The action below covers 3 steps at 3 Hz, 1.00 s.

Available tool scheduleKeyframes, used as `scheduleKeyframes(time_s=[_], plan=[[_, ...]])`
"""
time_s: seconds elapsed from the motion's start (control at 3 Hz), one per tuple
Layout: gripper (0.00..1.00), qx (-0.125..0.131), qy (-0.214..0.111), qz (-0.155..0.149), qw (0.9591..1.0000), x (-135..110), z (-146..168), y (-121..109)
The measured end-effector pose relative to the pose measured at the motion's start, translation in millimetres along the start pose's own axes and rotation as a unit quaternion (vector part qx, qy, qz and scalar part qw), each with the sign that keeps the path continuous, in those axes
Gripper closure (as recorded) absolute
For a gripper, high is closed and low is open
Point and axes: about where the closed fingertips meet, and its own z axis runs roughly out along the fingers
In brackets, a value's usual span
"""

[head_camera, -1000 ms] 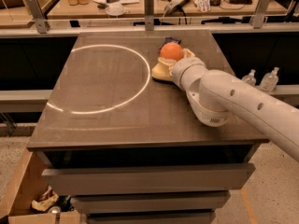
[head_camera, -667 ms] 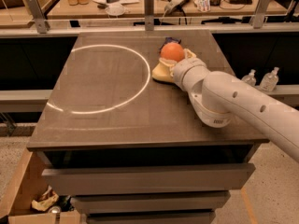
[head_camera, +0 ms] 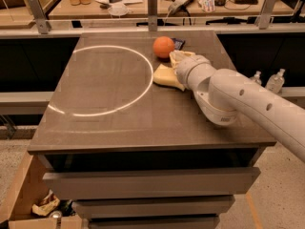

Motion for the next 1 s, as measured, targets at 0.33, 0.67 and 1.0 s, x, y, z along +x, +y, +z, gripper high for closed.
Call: scheduleKeyframes(time_s=[0.33, 0.67, 1.0], plan=[[0.88, 0.003, -0.004, -0.001, 1.0, -4.7, 4.2, -4.1], [0.57, 0.022, -0.005, -0.008, 0.9997, -11.9, -8.7, -15.9], [0.33, 0.04, 0.0, -0.023, 0.9989, -18.0, -29.2, -26.3]])
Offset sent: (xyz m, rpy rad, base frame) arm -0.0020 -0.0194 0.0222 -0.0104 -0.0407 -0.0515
